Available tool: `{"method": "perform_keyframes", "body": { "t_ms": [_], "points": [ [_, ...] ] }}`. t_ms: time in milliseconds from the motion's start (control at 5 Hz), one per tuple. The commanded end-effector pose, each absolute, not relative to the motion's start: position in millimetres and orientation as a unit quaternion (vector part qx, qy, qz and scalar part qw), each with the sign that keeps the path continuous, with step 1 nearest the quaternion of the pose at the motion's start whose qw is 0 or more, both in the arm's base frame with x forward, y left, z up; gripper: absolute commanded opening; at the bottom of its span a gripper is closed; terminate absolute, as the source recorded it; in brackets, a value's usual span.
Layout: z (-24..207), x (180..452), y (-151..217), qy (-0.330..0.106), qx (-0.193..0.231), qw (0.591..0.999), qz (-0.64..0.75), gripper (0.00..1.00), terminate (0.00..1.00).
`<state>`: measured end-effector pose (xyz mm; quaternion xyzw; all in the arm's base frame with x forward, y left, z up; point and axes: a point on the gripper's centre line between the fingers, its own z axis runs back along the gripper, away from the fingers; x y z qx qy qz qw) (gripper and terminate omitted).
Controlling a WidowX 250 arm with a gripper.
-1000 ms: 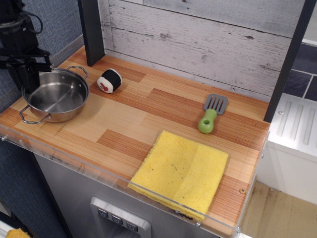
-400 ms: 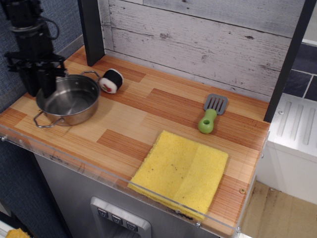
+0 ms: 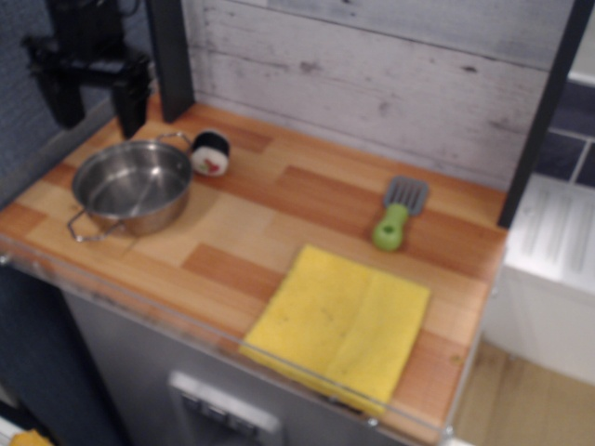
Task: Move the metal pot and place it next to the black and white ball
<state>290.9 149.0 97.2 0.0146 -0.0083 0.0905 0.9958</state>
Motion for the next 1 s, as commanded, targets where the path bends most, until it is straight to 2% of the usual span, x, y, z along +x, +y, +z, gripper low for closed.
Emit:
{"method": "perform_keyframes", "body": {
  "t_ms": [0,400,800],
  "points": [
    [126.9,292.7,89.1,-0.054,0.004,0.993,0.103,1.0,0.0],
    [123.6,308.0,78.1,-0.069,-0.003,0.997,0.026,1.0,0.0],
    [128.3,312.5,74.7,-0.079,0.013,0.997,-0.003,1.0,0.0]
  ]
}}
